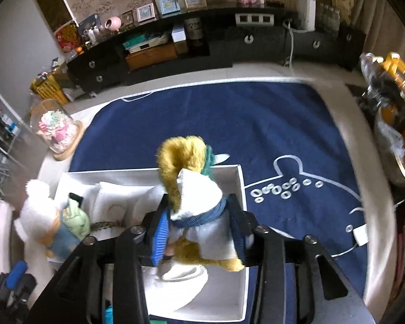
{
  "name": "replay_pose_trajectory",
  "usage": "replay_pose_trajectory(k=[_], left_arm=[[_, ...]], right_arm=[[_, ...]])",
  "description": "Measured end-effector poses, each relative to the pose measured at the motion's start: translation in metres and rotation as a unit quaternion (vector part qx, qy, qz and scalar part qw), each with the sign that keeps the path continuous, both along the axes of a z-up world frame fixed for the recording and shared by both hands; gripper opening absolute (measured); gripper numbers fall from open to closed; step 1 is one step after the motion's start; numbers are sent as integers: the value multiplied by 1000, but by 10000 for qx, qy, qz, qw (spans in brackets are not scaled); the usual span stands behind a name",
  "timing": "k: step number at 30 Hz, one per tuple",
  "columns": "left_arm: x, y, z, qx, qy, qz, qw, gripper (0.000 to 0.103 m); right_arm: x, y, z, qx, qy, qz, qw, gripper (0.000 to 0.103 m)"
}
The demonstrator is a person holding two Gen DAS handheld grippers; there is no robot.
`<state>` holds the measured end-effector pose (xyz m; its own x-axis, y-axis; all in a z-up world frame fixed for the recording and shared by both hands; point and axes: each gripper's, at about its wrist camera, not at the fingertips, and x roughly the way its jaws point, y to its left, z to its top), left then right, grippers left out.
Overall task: Organize soft objects
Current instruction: 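Lower the yellow-and-white plush into the tray and open the right gripper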
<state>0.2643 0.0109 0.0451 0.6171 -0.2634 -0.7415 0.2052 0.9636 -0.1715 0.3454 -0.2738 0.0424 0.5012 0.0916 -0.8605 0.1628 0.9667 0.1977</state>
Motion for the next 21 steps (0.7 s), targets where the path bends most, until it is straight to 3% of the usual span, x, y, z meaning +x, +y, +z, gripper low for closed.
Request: replay_pose_trajectory(k=[11, 21], left_arm=[[-1, 2, 1, -46, 34, -3, 10000, 39], [-3, -1, 3, -10, 19, -99, 9999, 39]], right_arm=[[-15, -19, 17, 344, -256, -159, 9990, 103], [-49, -2, 48, 134, -481, 4, 9988, 103]])
